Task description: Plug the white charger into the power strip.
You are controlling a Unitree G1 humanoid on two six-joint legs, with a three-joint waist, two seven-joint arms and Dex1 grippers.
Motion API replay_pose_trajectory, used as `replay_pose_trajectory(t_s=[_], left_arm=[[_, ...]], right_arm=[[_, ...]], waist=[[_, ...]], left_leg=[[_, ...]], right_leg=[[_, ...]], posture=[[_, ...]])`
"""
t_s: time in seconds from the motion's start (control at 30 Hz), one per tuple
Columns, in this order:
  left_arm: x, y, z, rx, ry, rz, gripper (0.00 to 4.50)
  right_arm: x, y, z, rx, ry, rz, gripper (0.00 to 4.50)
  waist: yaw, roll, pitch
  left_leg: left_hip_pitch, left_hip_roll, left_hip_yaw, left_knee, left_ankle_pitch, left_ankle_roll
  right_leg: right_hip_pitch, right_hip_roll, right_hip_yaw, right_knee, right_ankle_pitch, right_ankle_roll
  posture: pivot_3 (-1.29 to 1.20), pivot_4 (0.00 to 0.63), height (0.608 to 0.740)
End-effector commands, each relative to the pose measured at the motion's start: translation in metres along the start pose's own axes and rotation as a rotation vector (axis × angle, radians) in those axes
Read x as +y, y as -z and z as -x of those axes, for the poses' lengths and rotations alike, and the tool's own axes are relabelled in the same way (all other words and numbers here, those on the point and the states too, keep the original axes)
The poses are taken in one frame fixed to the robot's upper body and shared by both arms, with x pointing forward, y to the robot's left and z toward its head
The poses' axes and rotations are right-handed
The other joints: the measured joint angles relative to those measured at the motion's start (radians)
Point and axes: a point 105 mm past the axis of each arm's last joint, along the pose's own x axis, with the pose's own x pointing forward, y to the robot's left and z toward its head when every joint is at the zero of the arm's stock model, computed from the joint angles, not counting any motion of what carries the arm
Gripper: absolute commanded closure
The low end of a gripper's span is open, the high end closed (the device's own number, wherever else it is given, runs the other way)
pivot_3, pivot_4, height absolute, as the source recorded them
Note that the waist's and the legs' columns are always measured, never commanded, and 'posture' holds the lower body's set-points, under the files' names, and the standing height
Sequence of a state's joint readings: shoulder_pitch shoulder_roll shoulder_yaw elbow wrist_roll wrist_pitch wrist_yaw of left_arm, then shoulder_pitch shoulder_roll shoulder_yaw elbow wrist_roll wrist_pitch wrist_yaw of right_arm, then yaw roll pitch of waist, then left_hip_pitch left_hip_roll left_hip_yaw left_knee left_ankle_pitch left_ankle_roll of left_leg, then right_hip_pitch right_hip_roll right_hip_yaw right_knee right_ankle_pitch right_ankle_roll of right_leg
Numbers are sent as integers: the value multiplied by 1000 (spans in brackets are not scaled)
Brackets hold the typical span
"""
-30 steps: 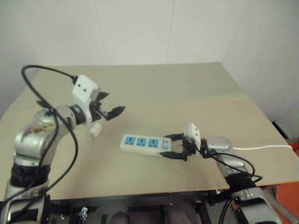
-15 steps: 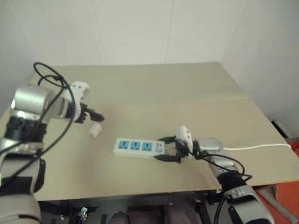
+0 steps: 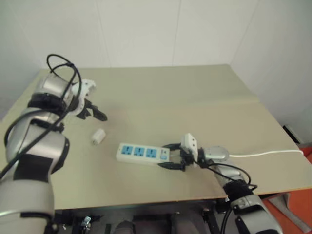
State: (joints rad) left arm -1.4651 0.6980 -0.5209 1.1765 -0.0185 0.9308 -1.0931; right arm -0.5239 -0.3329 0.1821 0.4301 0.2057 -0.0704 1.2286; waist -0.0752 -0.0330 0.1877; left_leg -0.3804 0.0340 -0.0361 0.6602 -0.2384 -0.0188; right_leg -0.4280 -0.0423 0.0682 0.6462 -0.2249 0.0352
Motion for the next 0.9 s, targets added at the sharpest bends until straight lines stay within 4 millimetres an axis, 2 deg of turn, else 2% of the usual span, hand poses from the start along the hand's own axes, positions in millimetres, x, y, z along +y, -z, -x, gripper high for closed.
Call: replay_pose_trajectory(t_s=[0.03, 0.37, 0.9], left_arm=[[1, -5, 3, 25, -16, -77, 0], [-6, 12, -24, 118, -17, -105, 0], [-10, 26, -43, 181, -32, -139, 0]], right_arm=[[7, 3, -5, 4, -7, 6, 1069], [11, 9, -8, 10, 19, -4, 1069], [14, 12, -7, 22, 50, -9, 1069]], waist=[[1, 0, 0], [0, 0, 0], [0, -1, 0]], left_leg=[[0, 0, 0, 0, 0, 0], [0, 0, 0, 0, 0, 0], [0, 0, 0, 0, 0, 0]], right_leg=[[0, 0, 0, 0, 0, 0], [0, 0, 0, 1, 0, 0], [0, 0, 0, 1, 0, 0]], posture=[[0, 150, 740], [0, 150, 740], [0, 150, 740]])
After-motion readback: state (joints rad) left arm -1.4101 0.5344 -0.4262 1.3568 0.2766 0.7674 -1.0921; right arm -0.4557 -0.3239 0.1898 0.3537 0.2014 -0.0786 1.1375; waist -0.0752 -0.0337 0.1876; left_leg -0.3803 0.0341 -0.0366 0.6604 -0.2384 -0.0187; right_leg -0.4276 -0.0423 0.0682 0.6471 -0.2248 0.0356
